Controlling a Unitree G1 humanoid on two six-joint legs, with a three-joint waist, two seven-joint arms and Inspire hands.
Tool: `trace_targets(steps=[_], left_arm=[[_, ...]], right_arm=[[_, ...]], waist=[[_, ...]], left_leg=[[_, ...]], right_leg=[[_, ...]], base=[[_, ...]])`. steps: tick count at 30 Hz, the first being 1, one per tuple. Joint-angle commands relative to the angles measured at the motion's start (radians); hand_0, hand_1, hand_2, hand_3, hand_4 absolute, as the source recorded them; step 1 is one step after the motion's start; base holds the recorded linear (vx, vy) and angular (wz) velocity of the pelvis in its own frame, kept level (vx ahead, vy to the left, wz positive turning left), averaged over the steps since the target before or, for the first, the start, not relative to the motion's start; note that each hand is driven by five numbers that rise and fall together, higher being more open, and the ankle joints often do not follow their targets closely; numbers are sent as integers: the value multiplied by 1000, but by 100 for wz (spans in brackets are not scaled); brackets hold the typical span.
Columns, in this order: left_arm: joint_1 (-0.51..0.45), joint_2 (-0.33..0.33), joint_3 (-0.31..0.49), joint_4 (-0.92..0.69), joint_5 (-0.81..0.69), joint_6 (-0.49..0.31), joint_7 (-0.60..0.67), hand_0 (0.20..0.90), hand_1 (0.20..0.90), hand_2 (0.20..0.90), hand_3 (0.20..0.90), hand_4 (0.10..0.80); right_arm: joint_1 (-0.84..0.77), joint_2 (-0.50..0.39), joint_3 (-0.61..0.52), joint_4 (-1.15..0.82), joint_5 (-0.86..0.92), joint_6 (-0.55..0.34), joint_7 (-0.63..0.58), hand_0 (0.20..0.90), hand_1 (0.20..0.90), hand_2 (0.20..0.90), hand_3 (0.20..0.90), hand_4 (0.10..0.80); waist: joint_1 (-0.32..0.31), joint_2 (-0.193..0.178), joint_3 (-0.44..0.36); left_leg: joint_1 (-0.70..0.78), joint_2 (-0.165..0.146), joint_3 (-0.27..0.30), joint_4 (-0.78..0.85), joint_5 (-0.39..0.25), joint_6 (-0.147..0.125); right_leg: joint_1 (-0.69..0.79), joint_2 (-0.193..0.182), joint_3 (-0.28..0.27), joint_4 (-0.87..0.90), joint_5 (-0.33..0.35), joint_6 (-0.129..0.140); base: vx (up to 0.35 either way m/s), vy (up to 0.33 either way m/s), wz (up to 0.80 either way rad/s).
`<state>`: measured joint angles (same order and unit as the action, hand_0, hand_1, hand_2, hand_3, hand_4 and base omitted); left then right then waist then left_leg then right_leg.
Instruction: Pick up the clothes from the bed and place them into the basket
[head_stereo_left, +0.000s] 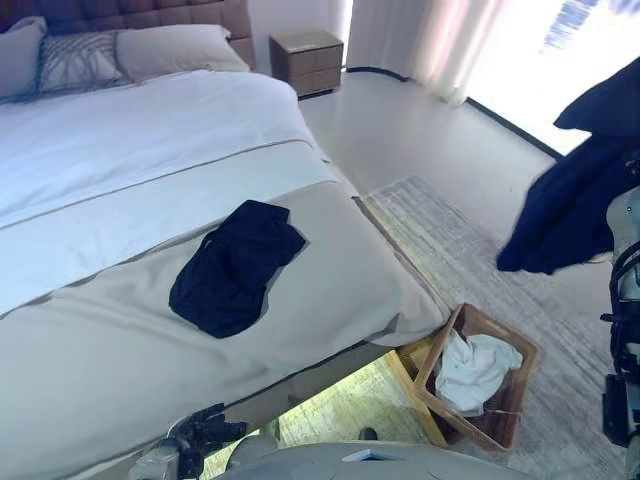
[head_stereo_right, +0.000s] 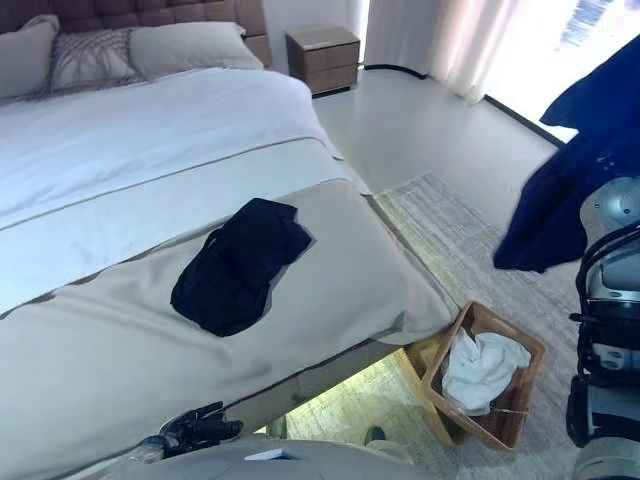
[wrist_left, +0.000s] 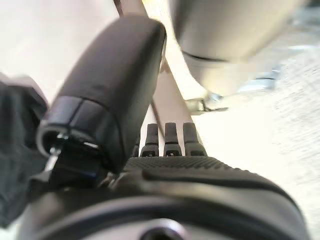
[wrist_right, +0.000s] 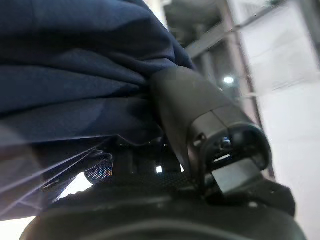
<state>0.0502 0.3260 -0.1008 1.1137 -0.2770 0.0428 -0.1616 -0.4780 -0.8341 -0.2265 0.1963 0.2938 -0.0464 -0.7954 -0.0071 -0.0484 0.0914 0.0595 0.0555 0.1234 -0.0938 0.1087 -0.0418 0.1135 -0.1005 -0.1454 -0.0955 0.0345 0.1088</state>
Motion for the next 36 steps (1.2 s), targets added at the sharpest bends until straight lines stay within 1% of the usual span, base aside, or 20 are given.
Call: trace_targets(steps=[1, 4, 5, 9, 13, 14, 15, 16, 18, 20, 23, 24, 25, 27, 28, 29, 31, 33, 34, 36], left_arm=[[-57, 27, -69, 11, -3, 4, -16, 900, 900, 900, 900, 800], [-57, 29, -80, 1, -5, 4, -16, 900, 900, 900, 900, 800], [-58, 29, -84, 0, -6, 3, -15, 900, 900, 900, 900, 800], [-62, 30, -97, 1, -10, -9, -12, 900, 900, 900, 900, 800], [-77, 29, -115, -17, -32, -11, -6, 900, 900, 900, 900, 800], [-83, 29, -120, -25, -38, -9, -2, 900, 900, 900, 900, 800], [-89, 29, -127, -29, -48, -13, 1, 900, 900, 900, 900, 800], [-94, 29, -132, -37, -54, -16, 6, 900, 900, 900, 900, 800], [-108, 36, -136, -53, -70, -18, 11, 900, 900, 900, 900, 800], [-113, 41, -130, -66, -77, -15, 13, 900, 900, 900, 900, 800], [-103, 52, -117, -77, -85, -12, 9, 900, 900, 900, 900, 800], [-100, 55, -115, -80, -87, -12, 6, 900, 900, 900, 900, 800], [-97, 58, -113, -84, -88, -11, 3, 900, 900, 900, 900, 800], [-90, 65, -102, -94, -85, -9, -11, 900, 900, 900, 900, 800], [-87, 66, -100, -95, -84, -10, -13, 900, 900, 900, 900, 800], [-81, 66, -97, -101, -81, -13, -17, 900, 900, 900, 900, 800], [-68, 69, -88, -108, -73, -16, -26, 900, 900, 900, 900, 800], [-57, 73, -82, -109, -64, -23, -38, 900, 900, 900, 900, 800], [-50, 75, -80, -112, -62, -27, -42, 900, 900, 900, 900, 800], [-45, 78, -76, -119, -61, -24, -46, 900, 900, 900, 900, 800]], right_arm=[[-64, -146, 19, 62, -33, 45, 137, 300, 300, 300, 200, 100], [-42, -161, 36, 169, -70, 100, 221, 300, 300, 300, 200, 100], [-40, -163, 44, 202, -73, 106, 234, 300, 300, 300, 200, 100], [-45, -167, 69, 296, -113, 160, 235, 300, 300, 300, 200, 100], [-65, -172, 93, 390, -109, 203, 235, 300, 300, 300, 200, 100], [-78, -177, 105, 416, -115, 223, 241, 493, 493, 493, 425, 325], [-88, -180, 118, 443, -133, 255, 254, 745, 745, 745, 719, 619], [-97, -184, 134, 467, -136, 272, 258, 900, 900, 900, 900, 800], [-124, -199, 174, 516, -160, 341, 286, 900, 900, 900, 900, 800], [-140, -212, 207, 546, -170, 380, 321, 900, 900, 900, 900, 800], [-144, -231, 261, 583, -244, 479, 455, 900, 900, 900, 900, 800], [-141, -235, 270, 589, -253, 489, 483, 900, 900, 900, 900, 800], [-138, -238, 276, 594, -253, 491, 501, 900, 900, 900, 900, 800], [-120, -249, 284, 593, -296, 502, 589, 900, 900, 900, 900, 800], [-116, -251, 285, 593, -308, 501, 606, 900, 900, 900, 900, 800], [-106, -256, 288, 593, -335, 496, 648, 900, 900, 900, 900, 800], [-84, -269, 282, 577, -340, 484, 676, 900, 900, 900, 900, 800], [-61, -276, 271, 559, -376, 472, 735, 900, 900, 900, 900, 800], [-43, -281, 263, 547, -376, 463, 750, 900, 900, 900, 900, 800], [-23, -289, 244, 524, -360, 449, 735, 900, 900, 900, 900, 800]], waist=[[39, -2, -34], [36, 0, -30], [37, 1, -28], [40, 8, -17], [43, 22, 1], [43, 28, 8], [44, 34, 19], [44, 39, 30], [43, 47, 55], [41, 54, 74], [36, 59, 89], [35, 60, 91], [34, 61, 93], [31, 63, 96], [31, 63, 96], [30, 63, 95], [28, 61, 91], [26, 59, 84], [26, 57, 79], [24, 54, 72]], left_leg=[[48, -62, 2, 7, -165, 41], [45, -56, 9, 7, -159, 31], [44, -53, 12, 7, -156, 27], [36, -44, 25, 7, -149, 19], [17, -35, 30, 7, -137, 8], [8, -33, 29, 7, -132, 4], [-2, -33, 27, 7, -126, 1], [-12, -32, 26, 7, -121, -2], [-34, -30, 23, 7, -112, -7], [-48, -27, 20, 7, -105, -11], [-56, -26, 19, 7, -97, -17], [-57, -25, 18, 7, -96, -19], [-58, -24, 18, 7, -95, -20], [-61, -22, 17, 11, -95, -22], [-61, -22, 17, 12, -95, -23], [-59, -20, 17, 12, -96, -24], [-53, -19, 20, 14, -98, -26], [-46, -17, 23, 16, -102, -27], [-42, -16, 25, 15, -103, -28], [-32, -15, 27, 17, -108, -29]], right_leg=[[-8, 50, -56, 42, -62, -33], [-3, 55, -63, 20, -50, -33], [-4, 56, -66, 16, -47, -34], [-10, 58, -77, 8, -44, -35], [-29, 60, -87, 8, -41, -37], [-39, 61, -89, 8, -39, -39], [-48, 61, -90, 8, -38, -40], [-57, 61, -91, 8, -35, -40], [-78, 62, -90, 8, -32, -43], [-91, 64, -88, 8, -31, -45], [-99, 65, -84, 8, -32, -48], [-100, 65, -82, 8, -33, -49], [-101, 65, -81, 8, -33, -50], [-103, 66, -79, 8, -35, -54], [-104, 67, -79, 8, -35, -54], [-103, 67, -80, 8, -35, -55], [-99, 67, -83, 8, -36, -54], [-93, 67, -86, 8, -39, -54], [-90, 67, -86, 8, -39, -53], [-82, 67, -89, 8, -42, -52]], base=[[-40, -117, -12], [-50, -126, -9], [-48, -131, -2], [-40, -104, -6], [-81, -97, -1], [-106, -94, 0], [-148, -110, 2], [-174, -98, 5], [-189, -98, 9], [-112, -85, 5], [-20, -73, 2], [-3, -47, 0], [-2, -51, 0], [7, -48, 0], [24, -32, 0], [33, -23, -1], [50, -22, 1], [59, -14, 3], [63, -4, 1], [74, 1, 0]])
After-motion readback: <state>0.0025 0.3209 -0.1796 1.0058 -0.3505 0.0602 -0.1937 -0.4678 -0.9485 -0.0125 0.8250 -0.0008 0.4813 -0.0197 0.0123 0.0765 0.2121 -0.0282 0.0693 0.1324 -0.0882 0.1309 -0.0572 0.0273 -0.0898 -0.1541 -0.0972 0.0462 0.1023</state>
